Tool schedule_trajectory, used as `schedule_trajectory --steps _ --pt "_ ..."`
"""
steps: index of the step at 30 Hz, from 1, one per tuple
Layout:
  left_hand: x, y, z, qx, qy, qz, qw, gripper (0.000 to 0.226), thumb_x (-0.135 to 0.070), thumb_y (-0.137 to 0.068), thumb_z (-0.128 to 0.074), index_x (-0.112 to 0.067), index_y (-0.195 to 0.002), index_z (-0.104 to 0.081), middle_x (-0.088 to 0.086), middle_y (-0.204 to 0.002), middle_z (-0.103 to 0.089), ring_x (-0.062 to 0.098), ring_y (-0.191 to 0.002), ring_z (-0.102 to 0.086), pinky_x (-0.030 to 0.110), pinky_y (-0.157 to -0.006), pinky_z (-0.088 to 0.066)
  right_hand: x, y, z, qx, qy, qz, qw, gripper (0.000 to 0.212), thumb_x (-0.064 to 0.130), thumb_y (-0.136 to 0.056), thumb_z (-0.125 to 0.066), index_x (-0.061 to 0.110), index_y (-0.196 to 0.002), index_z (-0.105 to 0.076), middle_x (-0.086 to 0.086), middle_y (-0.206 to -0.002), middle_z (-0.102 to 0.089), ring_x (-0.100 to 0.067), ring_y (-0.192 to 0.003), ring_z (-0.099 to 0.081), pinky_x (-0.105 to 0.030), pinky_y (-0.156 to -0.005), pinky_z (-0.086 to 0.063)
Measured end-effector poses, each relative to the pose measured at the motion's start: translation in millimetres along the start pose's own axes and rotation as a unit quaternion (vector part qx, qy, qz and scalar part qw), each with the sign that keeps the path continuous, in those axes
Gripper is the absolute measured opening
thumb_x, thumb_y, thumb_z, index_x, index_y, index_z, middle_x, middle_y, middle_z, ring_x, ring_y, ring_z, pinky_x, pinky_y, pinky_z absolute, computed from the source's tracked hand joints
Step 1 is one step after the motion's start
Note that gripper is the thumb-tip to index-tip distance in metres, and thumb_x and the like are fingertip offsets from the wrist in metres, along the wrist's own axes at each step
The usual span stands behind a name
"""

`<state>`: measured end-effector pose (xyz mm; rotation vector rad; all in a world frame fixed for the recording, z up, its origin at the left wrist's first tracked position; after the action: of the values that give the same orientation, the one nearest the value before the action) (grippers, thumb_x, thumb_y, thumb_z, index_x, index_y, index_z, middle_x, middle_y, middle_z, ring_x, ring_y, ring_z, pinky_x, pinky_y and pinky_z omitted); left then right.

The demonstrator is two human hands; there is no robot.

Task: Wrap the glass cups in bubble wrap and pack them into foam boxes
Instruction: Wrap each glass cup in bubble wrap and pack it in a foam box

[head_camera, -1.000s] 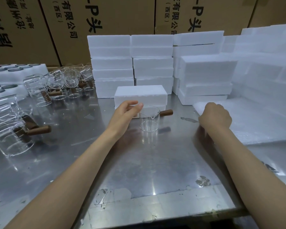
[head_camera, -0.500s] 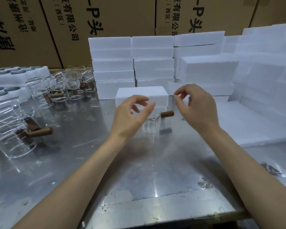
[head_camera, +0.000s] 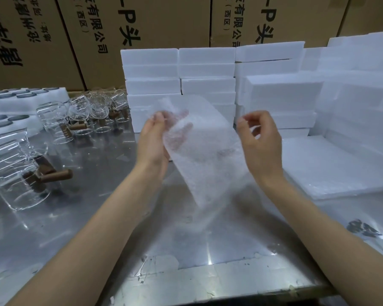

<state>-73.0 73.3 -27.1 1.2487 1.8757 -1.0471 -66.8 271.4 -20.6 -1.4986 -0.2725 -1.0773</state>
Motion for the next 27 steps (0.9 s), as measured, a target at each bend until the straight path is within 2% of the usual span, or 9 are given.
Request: schedule_trajectory --steps 3,8,10,13,15,17,21,23,27 --pt "-6 -10 16 -0.044 0.087 0.030 0.995 0.023 -0.025 -0.104 -0.035 -0.011 -0.101 -0.053 0.014 -0.120 -0.066 0.027 -0.088 -0.072 0.049 -0.091 -0.051 -17 -4 3 0.012 -0.022 -0.125 0.992 0.043 0.038 -0.095 -0.050 0.015 -0.058 -0.046 0.011 -0.047 -0.046 0.003 -0.044 -0.042 -0.026 -0.057 -0.033" --pt "2 -19 40 -0.115 0.160 0.092 0.976 0.045 -0.035 -0.105 -0.031 -0.007 -0.137 -0.047 0.017 -0.130 -0.059 0.036 -0.116 -0.059 0.056 -0.102 -0.042 -20 14 -27 0.217 0.005 -0.206 0.954 0.072 0.060 -0.091 -0.041 0.015 -0.035 -0.051 0.004 -0.032 -0.044 -0.006 -0.030 -0.040 -0.023 -0.048 -0.034" --pt "4 -20 46 -0.132 0.155 0.103 0.974 0.046 -0.038 -0.104 -0.032 -0.010 -0.138 -0.047 0.016 -0.130 -0.060 0.035 -0.117 -0.059 0.055 -0.102 -0.042 -24 24 -37 0.291 -0.029 -0.272 0.917 0.073 0.068 -0.086 -0.040 0.015 -0.041 -0.060 -0.002 -0.039 -0.052 -0.009 -0.032 -0.043 -0.018 -0.041 -0.035" --pt "9 -21 51 -0.151 0.122 0.119 0.974 0.047 -0.041 -0.103 -0.034 -0.014 -0.140 -0.046 0.012 -0.135 -0.057 0.033 -0.117 -0.059 0.055 -0.101 -0.043 -28 34 -44 0.346 -0.101 -0.347 0.866 0.051 0.066 -0.080 -0.053 0.016 -0.082 -0.066 -0.006 -0.066 -0.071 -0.010 -0.040 -0.055 -0.016 -0.039 -0.040" --pt "10 -19 52 -0.159 0.104 0.113 0.975 0.045 -0.039 -0.103 -0.035 -0.015 -0.140 -0.046 0.011 -0.135 -0.056 0.033 -0.114 -0.061 0.056 -0.101 -0.044 -28 34 -47 0.355 -0.149 -0.343 0.856 0.039 0.049 -0.084 -0.062 0.015 -0.102 -0.061 -0.004 -0.075 -0.073 -0.009 -0.044 -0.058 -0.017 -0.041 -0.044" --pt "10 -19 53 -0.178 0.090 0.086 0.976 0.040 -0.033 -0.104 -0.037 -0.013 -0.137 -0.048 0.010 -0.132 -0.059 0.030 -0.108 -0.064 0.052 -0.099 -0.047 -27 32 -48 0.342 -0.184 -0.309 0.868 0.024 0.035 -0.086 -0.065 0.015 -0.098 -0.068 0.001 -0.074 -0.070 -0.006 -0.044 -0.056 -0.016 -0.046 -0.045" --pt "1 -19 53 -0.238 -0.112 -0.011 0.965 0.047 -0.032 -0.100 -0.049 -0.010 -0.138 -0.033 0.002 -0.132 -0.043 0.016 -0.114 -0.047 0.020 -0.088 -0.043 -26 26 -41 0.256 -0.188 -0.286 0.904 0.030 0.038 -0.081 -0.071 0.009 -0.088 -0.066 0.002 -0.075 -0.070 -0.004 -0.041 -0.046 -0.019 -0.053 -0.041" --pt "-14 -10 46 -0.237 -0.272 -0.121 0.925 0.063 -0.034 -0.093 -0.061 -0.008 -0.139 -0.027 0.006 -0.136 -0.030 0.016 -0.123 -0.035 0.019 -0.097 -0.032 -26 24 -36 0.208 -0.167 -0.276 0.923 0.035 0.042 -0.079 -0.071 0.010 -0.086 -0.059 0.005 -0.070 -0.070 -0.004 -0.040 -0.044 -0.019 -0.052 -0.042" --pt "-26 21 -2 -0.034 -0.478 -0.330 0.813 0.060 -0.057 -0.078 -0.065 -0.017 -0.119 -0.049 -0.004 -0.118 -0.047 0.006 -0.106 -0.041 0.031 -0.095 -0.028 -25 22 -31 0.144 -0.146 -0.248 0.947 0.034 0.042 -0.079 -0.072 0.015 -0.075 -0.053 0.012 -0.049 -0.059 -0.003 -0.037 -0.043 -0.017 -0.047 -0.043"
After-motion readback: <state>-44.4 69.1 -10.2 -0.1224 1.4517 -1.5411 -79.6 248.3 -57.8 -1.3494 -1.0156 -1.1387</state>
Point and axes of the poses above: each hand's wrist, its own y-axis away from the middle knuckle, its own z-axis out of the back of the hand, x = y × z, the point moved 5 cm from there along -y, towards the middle knuckle
